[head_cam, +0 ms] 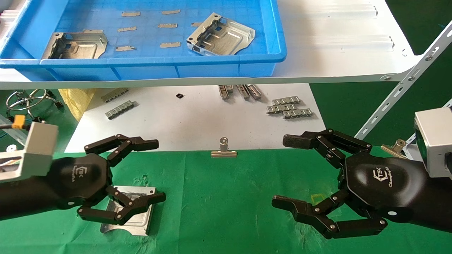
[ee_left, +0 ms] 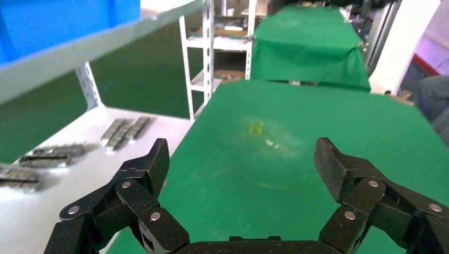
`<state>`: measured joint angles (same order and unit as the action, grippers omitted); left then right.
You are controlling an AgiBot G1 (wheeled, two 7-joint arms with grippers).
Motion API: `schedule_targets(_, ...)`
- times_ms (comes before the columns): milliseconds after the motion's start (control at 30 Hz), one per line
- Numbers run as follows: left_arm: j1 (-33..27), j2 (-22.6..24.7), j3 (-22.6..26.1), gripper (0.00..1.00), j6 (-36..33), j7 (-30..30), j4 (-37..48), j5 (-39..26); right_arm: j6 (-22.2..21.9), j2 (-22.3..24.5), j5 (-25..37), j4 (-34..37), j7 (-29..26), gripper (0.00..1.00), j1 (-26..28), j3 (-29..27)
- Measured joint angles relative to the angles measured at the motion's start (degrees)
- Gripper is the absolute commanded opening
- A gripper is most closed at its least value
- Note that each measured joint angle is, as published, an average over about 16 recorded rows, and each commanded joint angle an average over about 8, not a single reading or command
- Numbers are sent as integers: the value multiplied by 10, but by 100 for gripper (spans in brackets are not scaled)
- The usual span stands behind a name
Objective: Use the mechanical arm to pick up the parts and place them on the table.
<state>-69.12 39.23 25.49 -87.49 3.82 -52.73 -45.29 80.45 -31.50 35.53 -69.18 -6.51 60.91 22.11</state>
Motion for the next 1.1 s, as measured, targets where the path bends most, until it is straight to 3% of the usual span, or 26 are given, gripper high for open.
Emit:
schedule_targets(633,71,-39,-89,100,16,-135,-196,32,0,0,0,0,0,100,0,0)
schedule_targets(1100,81,-45,-102,100,19,-152,-223,38,0,0,0,0,0,100,0,0)
